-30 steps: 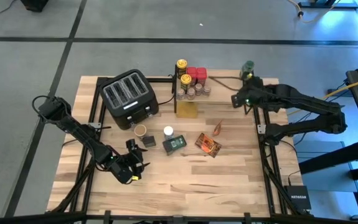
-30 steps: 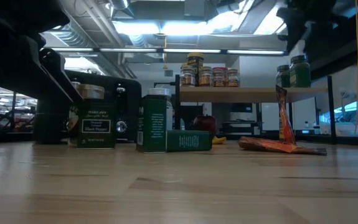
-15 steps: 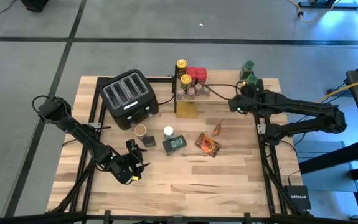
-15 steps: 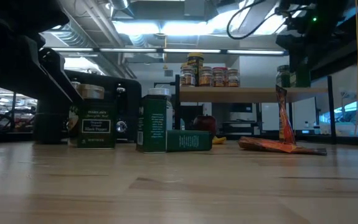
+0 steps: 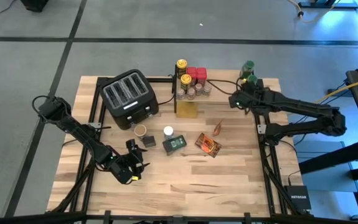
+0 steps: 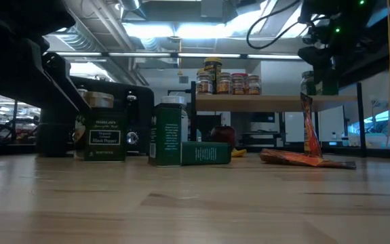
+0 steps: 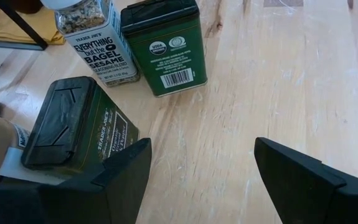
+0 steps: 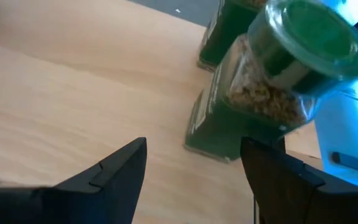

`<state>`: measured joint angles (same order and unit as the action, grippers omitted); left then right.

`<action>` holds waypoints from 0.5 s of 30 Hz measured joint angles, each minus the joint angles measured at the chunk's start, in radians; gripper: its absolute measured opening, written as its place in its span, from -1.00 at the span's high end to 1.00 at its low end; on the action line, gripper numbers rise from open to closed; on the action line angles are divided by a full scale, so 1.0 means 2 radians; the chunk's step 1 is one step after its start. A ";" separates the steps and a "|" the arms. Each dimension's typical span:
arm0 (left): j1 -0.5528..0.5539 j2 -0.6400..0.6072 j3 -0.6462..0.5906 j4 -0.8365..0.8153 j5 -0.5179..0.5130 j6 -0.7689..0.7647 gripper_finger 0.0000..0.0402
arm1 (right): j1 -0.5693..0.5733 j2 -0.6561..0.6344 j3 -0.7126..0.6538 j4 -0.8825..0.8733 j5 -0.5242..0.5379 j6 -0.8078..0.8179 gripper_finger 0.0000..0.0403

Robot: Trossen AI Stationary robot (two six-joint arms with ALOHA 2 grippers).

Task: Shelf spices
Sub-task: Put the green seasoning bottle on the shelf

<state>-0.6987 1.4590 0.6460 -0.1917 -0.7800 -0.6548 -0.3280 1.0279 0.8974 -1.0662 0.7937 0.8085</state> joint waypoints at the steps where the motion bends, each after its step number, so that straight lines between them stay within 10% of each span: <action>1: 0.000 0.000 0.000 0.000 0.000 0.000 -0.39 | -0.005 0.000 0.000 0.004 0.000 -0.002 -0.32; 15: 0.000 0.000 0.000 0.000 0.000 -0.001 -0.39 | -0.046 0.000 0.000 0.032 -0.020 -0.030 -0.32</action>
<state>-0.6987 1.4590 0.6460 -0.1917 -0.7799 -0.6567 -0.4210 1.0279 0.8974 -1.0031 0.7533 0.7488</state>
